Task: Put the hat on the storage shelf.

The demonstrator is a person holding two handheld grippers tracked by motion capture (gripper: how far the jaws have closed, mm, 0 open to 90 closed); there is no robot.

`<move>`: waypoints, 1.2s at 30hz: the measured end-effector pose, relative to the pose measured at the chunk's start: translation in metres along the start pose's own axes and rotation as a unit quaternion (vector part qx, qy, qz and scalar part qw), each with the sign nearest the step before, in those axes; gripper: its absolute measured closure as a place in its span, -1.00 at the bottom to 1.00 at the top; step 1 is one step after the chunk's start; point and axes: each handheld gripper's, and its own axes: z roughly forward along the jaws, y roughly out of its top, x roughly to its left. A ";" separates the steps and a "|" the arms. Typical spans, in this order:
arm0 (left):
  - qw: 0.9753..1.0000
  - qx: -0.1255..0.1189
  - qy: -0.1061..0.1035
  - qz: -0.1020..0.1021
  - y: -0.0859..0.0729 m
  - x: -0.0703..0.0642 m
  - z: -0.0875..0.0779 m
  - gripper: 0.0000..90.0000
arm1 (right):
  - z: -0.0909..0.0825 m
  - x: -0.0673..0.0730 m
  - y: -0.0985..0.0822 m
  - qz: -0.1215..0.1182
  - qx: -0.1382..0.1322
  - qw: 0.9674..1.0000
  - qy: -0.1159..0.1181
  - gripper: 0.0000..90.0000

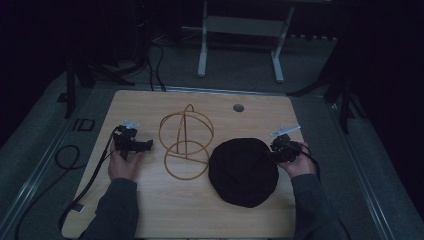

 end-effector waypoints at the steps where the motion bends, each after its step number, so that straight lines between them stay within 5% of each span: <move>1: 1.000 0.000 0.000 0.000 0.000 0.000 0.000 -0.94 | 0.002 0.000 0.002 -0.001 0.003 1.000 -0.001 0.24; 13: 1.000 0.000 0.000 0.000 0.000 0.000 0.000 -0.94 | 0.022 0.006 0.021 -0.020 0.043 0.999 0.001 0.01; 18: 1.000 0.000 0.000 0.000 0.000 0.000 0.000 -0.94 | 0.033 -0.001 0.026 0.010 0.060 0.998 -0.003 -0.18; 22: 1.000 0.000 0.000 0.000 0.000 0.000 0.000 -0.94 | 0.038 -0.004 0.027 0.018 0.067 0.998 0.003 -0.13; 27: 1.000 0.000 0.000 0.000 0.000 0.000 0.000 -0.94 | 0.044 -0.004 0.028 0.024 0.067 0.997 0.026 0.24; 36: 1.000 0.000 0.000 0.000 0.000 0.000 0.000 -0.94 | 0.045 0.005 0.033 -0.029 0.096 0.995 -0.002 0.68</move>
